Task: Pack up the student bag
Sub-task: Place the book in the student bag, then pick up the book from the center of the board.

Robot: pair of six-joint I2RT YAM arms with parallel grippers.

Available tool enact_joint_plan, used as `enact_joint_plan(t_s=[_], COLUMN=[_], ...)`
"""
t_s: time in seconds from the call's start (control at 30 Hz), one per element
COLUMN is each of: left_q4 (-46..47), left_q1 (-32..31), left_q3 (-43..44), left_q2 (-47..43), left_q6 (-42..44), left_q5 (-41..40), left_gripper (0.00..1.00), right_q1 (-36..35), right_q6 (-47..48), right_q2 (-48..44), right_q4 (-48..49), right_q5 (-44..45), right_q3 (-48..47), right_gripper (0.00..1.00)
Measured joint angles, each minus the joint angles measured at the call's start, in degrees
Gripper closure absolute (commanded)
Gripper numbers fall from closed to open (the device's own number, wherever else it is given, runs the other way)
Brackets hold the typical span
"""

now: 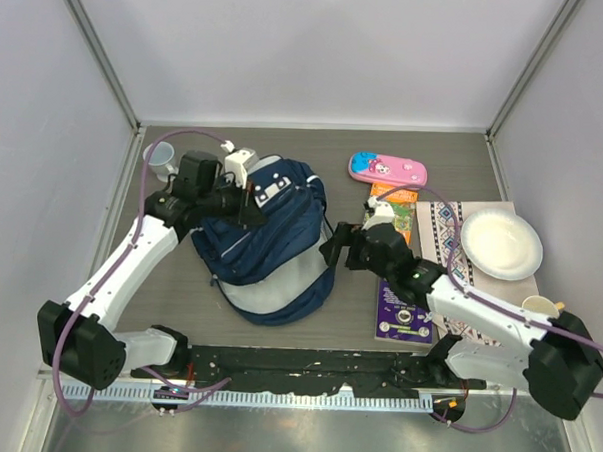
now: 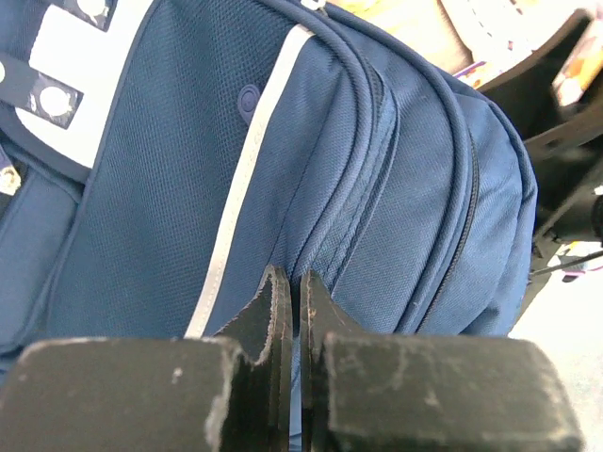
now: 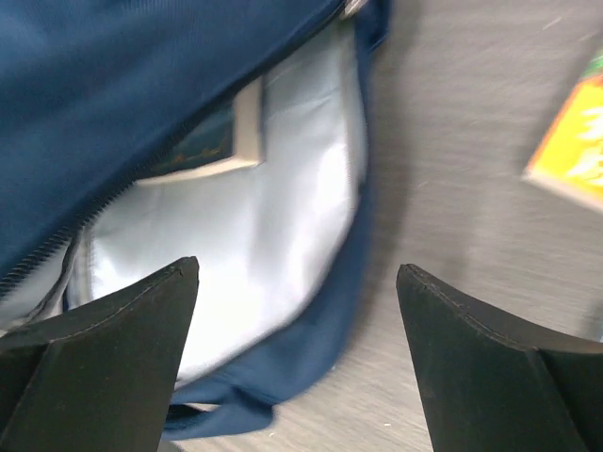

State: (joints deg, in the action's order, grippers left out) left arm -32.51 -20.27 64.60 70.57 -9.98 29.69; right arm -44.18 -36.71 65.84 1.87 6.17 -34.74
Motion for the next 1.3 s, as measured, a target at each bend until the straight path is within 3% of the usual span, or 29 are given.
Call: enact_joint_plan(t_s=[0.33, 0.47, 0.53, 0.57, 0.67, 0.9, 1.3], left_q4=[-4.6, -5.8, -6.6, -6.7, -5.5, 2.5, 14.1], left_q1=[0.9, 0.9, 1.0, 1.0, 1.2, -1.0, -18.6], left_q3=[-1.9, -1.9, -1.9, -1.9, -1.9, -1.9, -1.9], left_q2=[0.0, 0.1, 0.1, 0.0, -0.6, -3.6, 8.7], left_q6=[2.7, 2.9, 2.2, 1.4, -1.3, -8.1, -15.3], left_q5=[-6.1, -5.5, -4.6, -4.2, -3.4, -1.4, -2.2], left_gripper=[0.98, 0.43, 0.31, 0.21, 0.11, 0.02, 0.01], right_q1=[3.5, 6.3, 8.9, 10.0, 13.3, 20.0, 21.1], right_q6=[3.2, -1.5, -4.6, -6.0, -10.8, -18.6, -25.7], right_q2=[-8.9, -8.8, -8.8, -8.8, -9.0, -12.4, -8.4], right_q4=[-12.1, -20.0, -24.0, -25.9, -31.4, -40.1, -43.6], right_q5=[16.2, 20.0, 21.4, 22.0, 23.5, 25.7, 28.4], right_q3=[-3.2, -4.0, -4.1, -4.1, -3.9, -2.3, 2.9], right_gripper=[0.04, 0.02, 0.01, 0.02, 0.01, 0.01, 0.01])
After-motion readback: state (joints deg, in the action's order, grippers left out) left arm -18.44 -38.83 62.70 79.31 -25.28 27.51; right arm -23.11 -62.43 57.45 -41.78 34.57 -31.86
